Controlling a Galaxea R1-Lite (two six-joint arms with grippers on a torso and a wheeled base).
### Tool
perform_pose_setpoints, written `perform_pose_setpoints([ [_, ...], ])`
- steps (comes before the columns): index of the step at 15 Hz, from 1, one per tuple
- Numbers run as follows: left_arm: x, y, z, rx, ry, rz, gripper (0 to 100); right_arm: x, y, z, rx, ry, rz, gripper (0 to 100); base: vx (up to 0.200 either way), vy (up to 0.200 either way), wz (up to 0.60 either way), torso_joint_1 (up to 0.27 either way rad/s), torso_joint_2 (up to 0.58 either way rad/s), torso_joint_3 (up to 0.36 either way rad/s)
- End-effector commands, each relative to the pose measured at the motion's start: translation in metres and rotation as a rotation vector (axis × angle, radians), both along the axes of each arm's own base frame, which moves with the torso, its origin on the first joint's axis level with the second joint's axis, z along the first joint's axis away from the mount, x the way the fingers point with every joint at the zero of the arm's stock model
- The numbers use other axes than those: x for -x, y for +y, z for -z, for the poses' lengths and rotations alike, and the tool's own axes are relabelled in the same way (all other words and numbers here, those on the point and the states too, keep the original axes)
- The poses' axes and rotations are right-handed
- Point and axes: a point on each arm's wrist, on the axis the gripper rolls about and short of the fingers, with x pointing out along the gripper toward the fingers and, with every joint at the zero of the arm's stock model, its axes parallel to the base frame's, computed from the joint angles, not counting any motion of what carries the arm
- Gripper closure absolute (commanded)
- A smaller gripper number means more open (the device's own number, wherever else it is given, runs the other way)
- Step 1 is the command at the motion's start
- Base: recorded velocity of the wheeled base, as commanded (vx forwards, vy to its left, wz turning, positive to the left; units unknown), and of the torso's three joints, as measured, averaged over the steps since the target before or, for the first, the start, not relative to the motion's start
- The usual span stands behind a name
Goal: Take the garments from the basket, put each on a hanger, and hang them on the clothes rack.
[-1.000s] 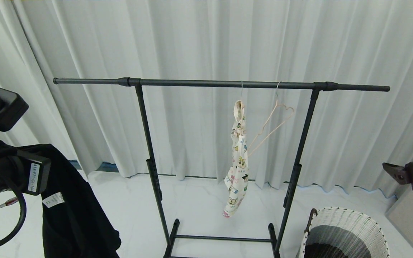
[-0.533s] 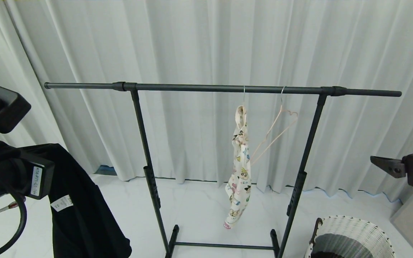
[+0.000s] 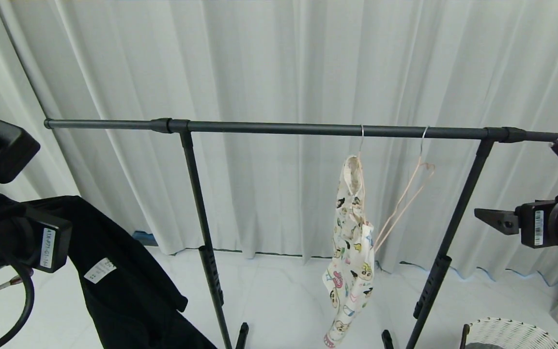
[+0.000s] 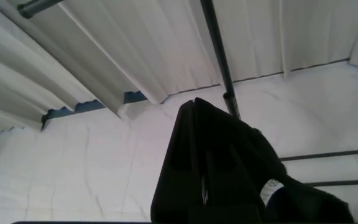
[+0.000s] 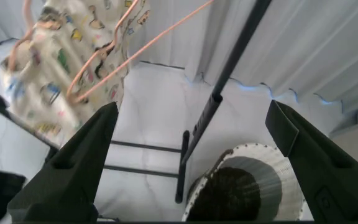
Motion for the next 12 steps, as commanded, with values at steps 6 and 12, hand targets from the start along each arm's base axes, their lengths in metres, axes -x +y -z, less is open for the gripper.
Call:
perform_pose_setpoints([
  [6,0.001,-0.001,0.005,-0.007,0.017,0.009,100,-0.070,0.043,0.020,-0.023,0.046,-0.019,0,0.000,0.000,0.00,0.000,0.00,0.000],
  [12,0.001,-0.001,0.006,-0.010,0.021,0.005,100,-0.128,0.091,0.059,0.033,0.105,0.017,0,0.000,0.000,0.00,0.000,0.00,0.000],
])
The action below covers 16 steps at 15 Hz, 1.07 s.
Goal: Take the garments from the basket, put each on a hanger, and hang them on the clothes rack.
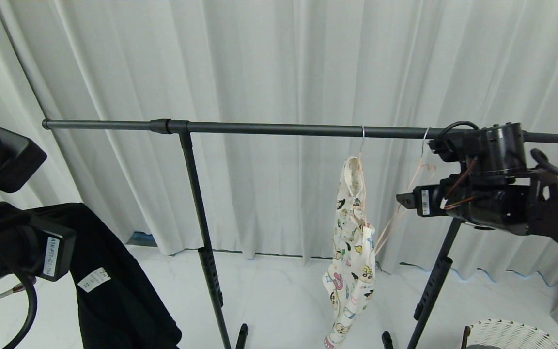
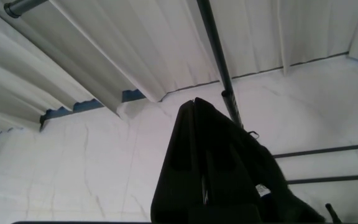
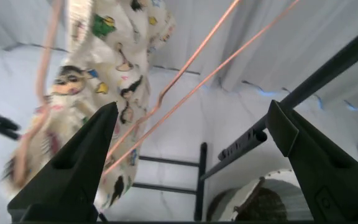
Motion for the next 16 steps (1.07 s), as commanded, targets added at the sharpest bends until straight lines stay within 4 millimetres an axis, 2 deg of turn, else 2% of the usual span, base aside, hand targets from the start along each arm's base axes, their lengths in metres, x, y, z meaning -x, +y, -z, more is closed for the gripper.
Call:
perform_pose_setpoints([
  [1,0.000,0.000,0.001,0.000,0.002,-0.002,100,-0.030,0.017,0.026,0.020,0.048,0.017,0,0.000,0.000,0.00,0.000,0.00,0.000],
  [4,-0.001,0.000,0.001,-0.001,0.007,-0.002,100,-0.044,0.011,0.043,0.053,0.079,0.081,0,0.000,0.000,0.00,0.000,0.00,0.000],
  [6,-0.001,0.000,0.003,-0.003,0.013,0.000,100,-0.046,0.005,0.045,0.069,0.081,0.121,0,0.000,0.000,0.00,0.000,0.00,0.000],
  [16,0.002,0.001,0.006,-0.005,0.017,0.000,100,-0.045,-0.010,0.038,0.046,0.068,0.160,0,0.000,0.000,0.00,0.000,0.00,0.000],
])
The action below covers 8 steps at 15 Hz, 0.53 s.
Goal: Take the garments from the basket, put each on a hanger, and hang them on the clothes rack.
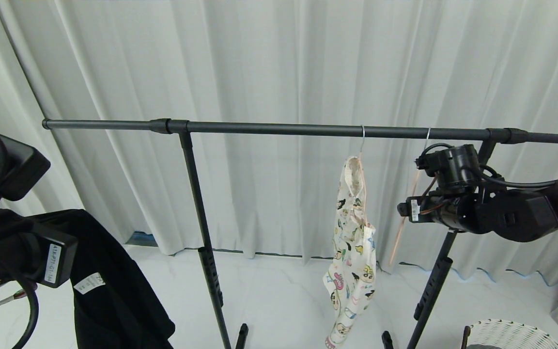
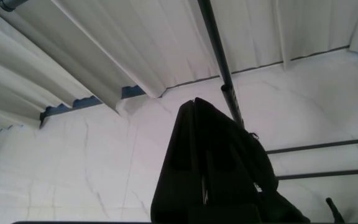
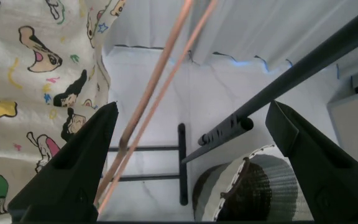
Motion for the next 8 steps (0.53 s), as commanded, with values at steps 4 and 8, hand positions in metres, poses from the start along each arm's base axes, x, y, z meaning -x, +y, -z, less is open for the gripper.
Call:
perform_pose_setpoints([
  [4,-0.0001,0.0000,0.0006,-0.001,0.003,0.000,100,0.0027,-0.0022,-0.0067,-0.013,-0.014,-0.002,0,0.000,0.000,0.00,0.000,0.00,0.000],
  [8,0.0011,0.0004,0.0017,-0.001,0.004,0.000,100,0.0010,-0.0013,-0.0026,-0.028,0.005,-0.030,0,0.000,0.000,0.00,0.000,0.00,0.000],
])
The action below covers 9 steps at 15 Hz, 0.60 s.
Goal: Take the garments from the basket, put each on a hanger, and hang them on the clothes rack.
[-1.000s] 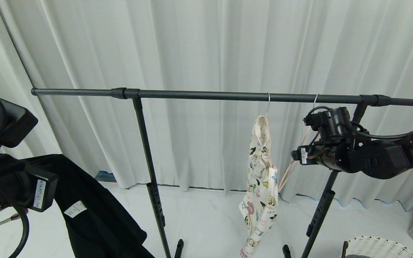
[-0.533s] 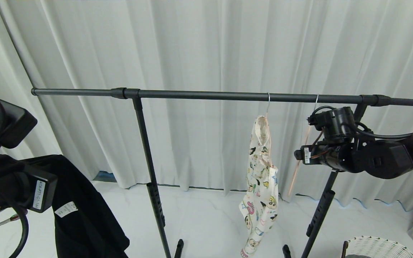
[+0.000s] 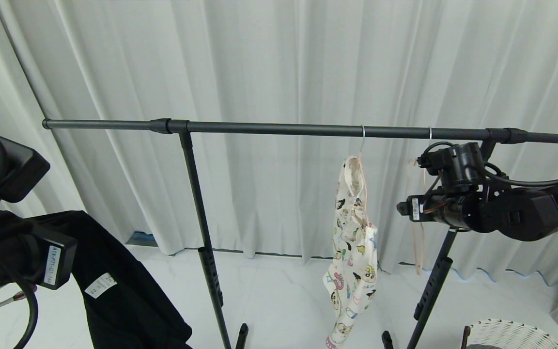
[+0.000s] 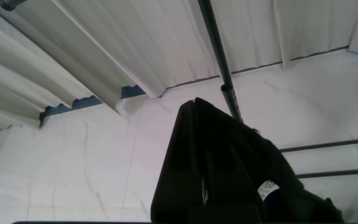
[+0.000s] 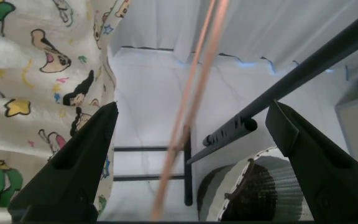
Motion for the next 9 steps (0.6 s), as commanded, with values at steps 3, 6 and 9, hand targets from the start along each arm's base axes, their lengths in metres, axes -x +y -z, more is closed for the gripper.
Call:
perform_pose_setpoints([
  [3,0.001,0.000,0.000,-0.001,-0.003,0.000,100,-0.011,-0.010,0.012,0.000,0.031,0.021,0,0.000,0.000,0.00,0.000,0.00,0.000],
  [6,0.001,0.000,0.000,-0.001,-0.003,0.000,100,-0.013,-0.011,0.014,-0.042,0.050,-0.025,0,0.000,0.000,0.00,0.000,0.00,0.000],
  [9,0.000,0.000,0.001,-0.003,0.003,0.000,100,-0.018,-0.012,0.021,-0.048,0.065,-0.030,0,0.000,0.000,0.00,0.000,0.00,0.000],
])
